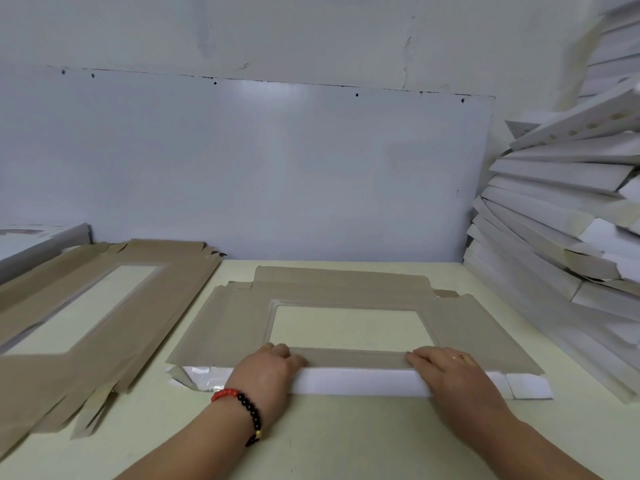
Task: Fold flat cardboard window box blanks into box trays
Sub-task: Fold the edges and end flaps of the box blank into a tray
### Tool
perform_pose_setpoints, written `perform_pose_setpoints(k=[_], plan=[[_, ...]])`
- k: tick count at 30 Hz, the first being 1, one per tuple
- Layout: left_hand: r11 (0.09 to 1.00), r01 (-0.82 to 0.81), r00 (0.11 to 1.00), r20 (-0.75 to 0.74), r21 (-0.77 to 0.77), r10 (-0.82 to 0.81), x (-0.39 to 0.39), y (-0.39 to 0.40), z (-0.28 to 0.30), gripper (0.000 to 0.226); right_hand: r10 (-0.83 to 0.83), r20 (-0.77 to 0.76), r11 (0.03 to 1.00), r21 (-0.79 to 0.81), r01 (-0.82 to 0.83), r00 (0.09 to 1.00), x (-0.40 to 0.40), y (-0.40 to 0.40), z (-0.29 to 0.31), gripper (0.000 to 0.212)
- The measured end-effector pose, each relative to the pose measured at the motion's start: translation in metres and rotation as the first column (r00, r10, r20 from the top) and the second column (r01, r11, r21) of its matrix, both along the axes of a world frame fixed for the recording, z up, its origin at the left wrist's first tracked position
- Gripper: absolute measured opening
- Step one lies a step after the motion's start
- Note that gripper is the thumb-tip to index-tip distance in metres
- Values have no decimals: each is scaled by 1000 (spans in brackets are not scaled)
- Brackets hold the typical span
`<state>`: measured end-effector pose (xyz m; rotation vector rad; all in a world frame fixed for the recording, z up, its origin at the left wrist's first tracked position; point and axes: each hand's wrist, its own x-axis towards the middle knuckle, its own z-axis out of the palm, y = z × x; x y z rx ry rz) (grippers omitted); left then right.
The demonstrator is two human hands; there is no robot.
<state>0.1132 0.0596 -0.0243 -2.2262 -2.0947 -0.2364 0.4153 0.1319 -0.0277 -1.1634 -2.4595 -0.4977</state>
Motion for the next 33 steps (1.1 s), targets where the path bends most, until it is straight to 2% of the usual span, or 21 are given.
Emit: perform_pose_setpoints(k=[4,5,7,8,9,11,15,17,19,22,25,27,29,33], plan=[[994,12,999,42,108,-16,4,3,-4,56,109,40,994,-14,-109,993,-11,-3,-4,62],[986,55,998,22,159,-59,6,3,-1,50,156,42,988,-30,-154,987,-13,-5,-5,58],[960,188,979,-114,205,-168,9,-1,4,32,208,43,972,-122,-202,977,-18,-8,-7,51],[963,229,968,-134,143,-211,11,-2,2,20,230,63,964,-155,-218,971,-21,-9,-8,49],[969,227,969,-120,95,-215,12,-1,-2,19,220,113,961,-194,-195,969,-24,-10,-5,51],[986,169,981,-92,-16,-169,12,-2,-10,38,187,139,960,-235,-151,973,-28,-6,-3,58],[987,150,981,-119,-56,-156,17,8,-12,35,181,282,976,-172,-136,942,-34,1,0,54],[987,137,977,-153,-85,-149,17,13,-8,44,157,326,979,-177,-103,932,-36,6,-2,53],[994,95,986,-129,-63,-102,8,17,-7,44,120,275,969,-242,-52,954,-31,16,-4,53],[999,16,1000,10,-45,-16,-14,14,0,30,33,185,933,-358,36,982,-19,32,1,43],[994,-53,994,93,-97,62,-23,18,7,24,-24,122,901,-428,75,992,-22,39,6,37],[988,-85,994,63,-133,94,-14,27,10,24,-31,166,934,-347,88,986,-40,37,5,40],[983,-94,996,-22,-156,92,7,38,6,35,5,230,959,-277,60,973,-70,29,-1,50],[967,-127,989,-106,-219,106,35,58,-3,53,-11,152,943,-327,60,988,-118,19,-11,53]])
